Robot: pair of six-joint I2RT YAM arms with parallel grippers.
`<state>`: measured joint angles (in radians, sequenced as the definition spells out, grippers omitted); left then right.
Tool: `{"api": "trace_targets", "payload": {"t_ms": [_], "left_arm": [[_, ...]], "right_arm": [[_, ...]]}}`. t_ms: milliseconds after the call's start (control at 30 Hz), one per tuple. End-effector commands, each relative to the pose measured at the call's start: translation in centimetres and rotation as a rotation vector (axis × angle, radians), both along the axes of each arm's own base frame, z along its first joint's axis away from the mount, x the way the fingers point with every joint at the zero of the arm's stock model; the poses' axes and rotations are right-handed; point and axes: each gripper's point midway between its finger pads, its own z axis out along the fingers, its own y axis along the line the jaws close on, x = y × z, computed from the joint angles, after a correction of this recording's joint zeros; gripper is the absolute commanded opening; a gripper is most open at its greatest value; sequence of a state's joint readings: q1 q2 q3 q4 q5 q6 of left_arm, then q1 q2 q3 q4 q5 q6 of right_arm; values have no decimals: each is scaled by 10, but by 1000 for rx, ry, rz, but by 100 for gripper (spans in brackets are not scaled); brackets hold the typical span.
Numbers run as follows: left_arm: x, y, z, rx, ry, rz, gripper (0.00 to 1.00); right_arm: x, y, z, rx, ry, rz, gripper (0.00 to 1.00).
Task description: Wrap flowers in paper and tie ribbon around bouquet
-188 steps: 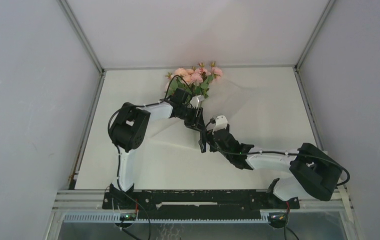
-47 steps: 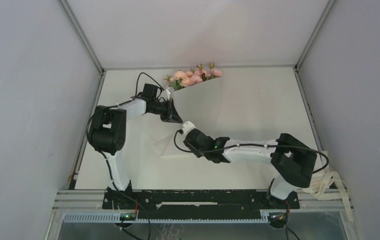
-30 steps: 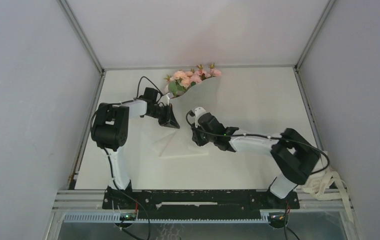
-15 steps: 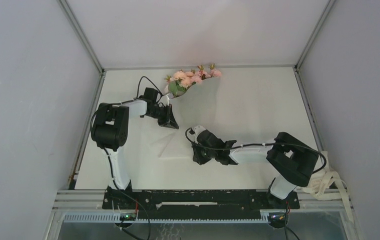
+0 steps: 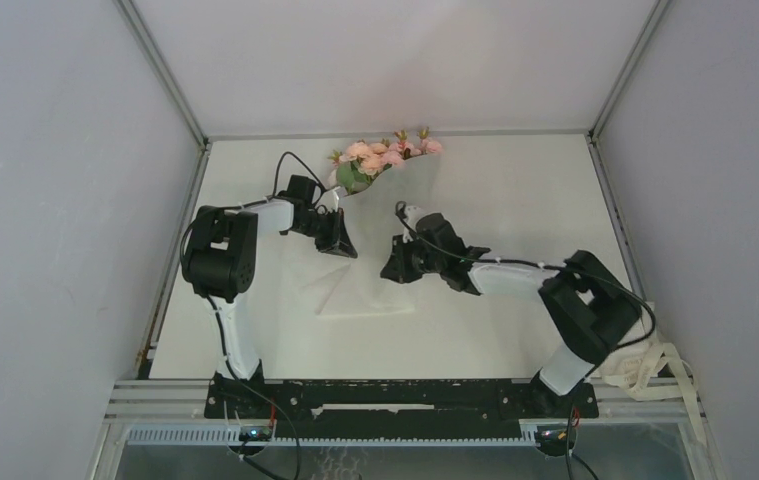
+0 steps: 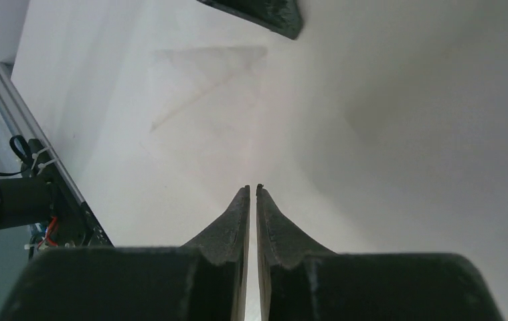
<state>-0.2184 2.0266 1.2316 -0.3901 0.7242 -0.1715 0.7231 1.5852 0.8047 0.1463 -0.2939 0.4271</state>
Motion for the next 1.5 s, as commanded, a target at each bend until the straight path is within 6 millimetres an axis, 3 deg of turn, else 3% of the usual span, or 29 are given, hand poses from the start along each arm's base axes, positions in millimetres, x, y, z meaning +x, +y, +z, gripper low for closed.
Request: {"api": "trace_targets", "payload": {"t_ms": [0,133,233,333,433,633,733,833,933,1033,1133,1300,1367,1467], "left_arm": [[14,-2,19,0,-99,-25,0],[14,-3,18,-2,-100,-24,0],[14,-2,19,-2,-101,-25,0],[14,-2,20,-2,-105,-25,0],[15,-2,20,-2,-105,-22,0],[15,-2,19,3,-105,-21,0],[15,-1,18,9,-107,-20,0],[15,-1,18,10,-106,-20,0],[14,0,18,12,-108,-19,0],[14,1,18,18,-109,-17,0],[13,2,17,26,-109,-14,0],[14,4,19,38,-116,-8,1],[14,5,22,46,-118,-12,7],[17,14,35,90,-135,-35,36]], "right_arm": [[-10,52,1,116,50,117,14],[-27,92,-22,123,82,200,14],[-41,106,-53,70,141,229,12],[-57,105,-78,-9,172,250,11],[-65,103,-86,-62,172,268,11],[-71,116,-77,-127,121,356,12],[-85,124,-41,-98,49,471,14],[-63,110,6,-36,-18,429,14],[-20,85,28,25,-25,264,12],[18,63,11,-7,15,99,11],[45,54,-6,7,61,0,10],[71,48,-42,52,177,-95,9],[72,48,-55,57,229,-107,9],[66,43,-72,26,293,-138,7]]}}
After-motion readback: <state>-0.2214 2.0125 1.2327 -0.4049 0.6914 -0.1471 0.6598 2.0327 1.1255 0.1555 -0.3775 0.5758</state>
